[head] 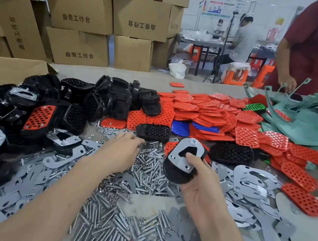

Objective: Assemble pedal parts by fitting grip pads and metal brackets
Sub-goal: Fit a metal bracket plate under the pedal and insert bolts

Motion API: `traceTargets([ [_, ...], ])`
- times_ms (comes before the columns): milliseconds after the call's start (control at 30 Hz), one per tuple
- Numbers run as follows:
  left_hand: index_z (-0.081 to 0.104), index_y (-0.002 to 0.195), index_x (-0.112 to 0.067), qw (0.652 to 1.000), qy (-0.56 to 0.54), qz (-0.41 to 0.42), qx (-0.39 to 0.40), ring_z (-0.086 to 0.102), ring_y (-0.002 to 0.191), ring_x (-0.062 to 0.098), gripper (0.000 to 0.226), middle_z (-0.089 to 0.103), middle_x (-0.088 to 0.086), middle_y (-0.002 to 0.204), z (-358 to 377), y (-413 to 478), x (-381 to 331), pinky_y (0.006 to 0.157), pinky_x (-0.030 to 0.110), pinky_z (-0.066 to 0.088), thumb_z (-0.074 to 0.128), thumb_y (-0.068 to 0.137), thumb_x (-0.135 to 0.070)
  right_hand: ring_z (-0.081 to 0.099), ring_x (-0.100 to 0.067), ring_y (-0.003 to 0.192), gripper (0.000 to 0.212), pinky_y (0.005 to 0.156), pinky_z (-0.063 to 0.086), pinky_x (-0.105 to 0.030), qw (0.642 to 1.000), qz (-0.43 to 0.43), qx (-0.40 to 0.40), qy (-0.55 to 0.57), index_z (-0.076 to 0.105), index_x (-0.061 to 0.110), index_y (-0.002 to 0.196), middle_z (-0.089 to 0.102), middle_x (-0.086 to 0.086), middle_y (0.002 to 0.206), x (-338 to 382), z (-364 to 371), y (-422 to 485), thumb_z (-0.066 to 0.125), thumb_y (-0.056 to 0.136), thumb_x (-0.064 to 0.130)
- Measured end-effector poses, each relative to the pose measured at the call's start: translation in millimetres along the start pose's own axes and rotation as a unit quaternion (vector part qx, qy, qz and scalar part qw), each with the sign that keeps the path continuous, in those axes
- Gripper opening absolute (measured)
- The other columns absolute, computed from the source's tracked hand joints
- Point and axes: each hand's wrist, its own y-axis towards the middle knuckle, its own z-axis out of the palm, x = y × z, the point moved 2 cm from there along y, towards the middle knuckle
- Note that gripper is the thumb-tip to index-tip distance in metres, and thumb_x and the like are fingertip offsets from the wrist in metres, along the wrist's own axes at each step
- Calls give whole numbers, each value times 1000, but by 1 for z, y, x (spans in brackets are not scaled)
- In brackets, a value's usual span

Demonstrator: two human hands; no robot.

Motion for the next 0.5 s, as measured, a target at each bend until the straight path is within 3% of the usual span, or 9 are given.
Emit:
traceTargets([
  [133, 46, 148, -23, 999, 25, 39, 27, 37, 133, 23, 41, 45, 3, 139, 2, 2, -2, 111, 40, 36, 41, 107, -17, 78, -24, 97, 30, 74, 65, -34, 1000, 0, 4, -6, 67, 4, 127, 77, -15, 114, -1, 0, 0, 57, 99, 2],
  [300, 55, 125, -14, 998, 51, 16, 42, 55, 116, 25, 21, 55, 7, 123, -11, -11, 1, 98, 39, 46, 48, 106, -20, 78, -25, 96, 29, 67, 63, -33, 1000, 11, 6, -7, 66, 5, 127, 78, -15, 114, -3, 1, -1, 56, 100, 2],
  [400, 61, 110, -12, 999, 43, 14, 19, 63, 102, 25, 14, 62, 7, 113, -21, -26, 1, 91, 41, 51, 49, 104, -18, 77, -27, 100, 31, 76, 65, -40, 999, 29, 4, -25, 65, 7, 129, 77, -14, 116, -7, 4, -2, 57, 100, 5],
  [500, 59, 102, -22, 998, -15, 2, -56, 65, 94, 18, 8, 65, -2, 106, -24, -47, 3, 85, 40, 54, 51, 104, -24, 77, -27, 100, 29, 84, 63, -43, 998, 34, 10, -47, 66, 7, 127, 78, -14, 113, -10, 6, -3, 58, 100, 3],
])
